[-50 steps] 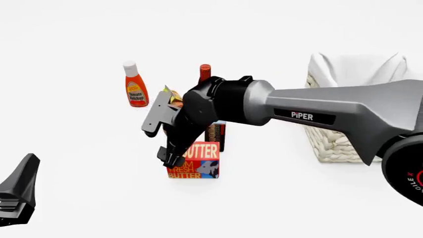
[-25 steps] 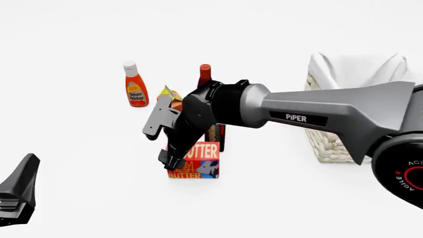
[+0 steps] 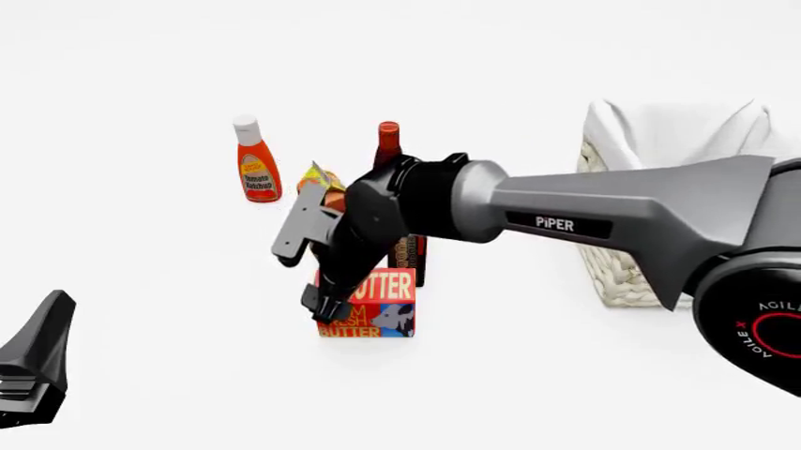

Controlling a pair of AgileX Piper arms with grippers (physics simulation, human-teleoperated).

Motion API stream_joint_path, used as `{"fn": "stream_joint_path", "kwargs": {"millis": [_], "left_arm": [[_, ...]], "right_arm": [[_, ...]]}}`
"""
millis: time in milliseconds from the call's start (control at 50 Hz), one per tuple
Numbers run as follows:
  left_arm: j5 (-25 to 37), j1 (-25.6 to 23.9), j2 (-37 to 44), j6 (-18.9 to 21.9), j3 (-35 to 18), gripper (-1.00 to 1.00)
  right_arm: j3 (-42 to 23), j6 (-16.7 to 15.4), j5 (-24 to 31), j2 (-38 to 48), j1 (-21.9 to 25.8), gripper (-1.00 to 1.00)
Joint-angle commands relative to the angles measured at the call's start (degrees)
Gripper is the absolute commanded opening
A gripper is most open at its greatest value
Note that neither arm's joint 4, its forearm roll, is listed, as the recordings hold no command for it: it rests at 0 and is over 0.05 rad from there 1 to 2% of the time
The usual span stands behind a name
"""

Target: Pick the butter and place it in the basket.

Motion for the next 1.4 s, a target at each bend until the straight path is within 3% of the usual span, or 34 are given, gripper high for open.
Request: {"fn": "stream_joint_path", "kwargs": {"millis": [20,1400], "left_arm": [[0.0,0.0,0.0,0.0,0.0,1.00],[-0.3,-0.4,-0.3,0.4,0.0,1.00]], "right_arm": [[-0.1,0.1,0.0,0.5,0.1,1.00],[-1.5,-0.7,0.4,4.5,-2.1,1.00]]}}
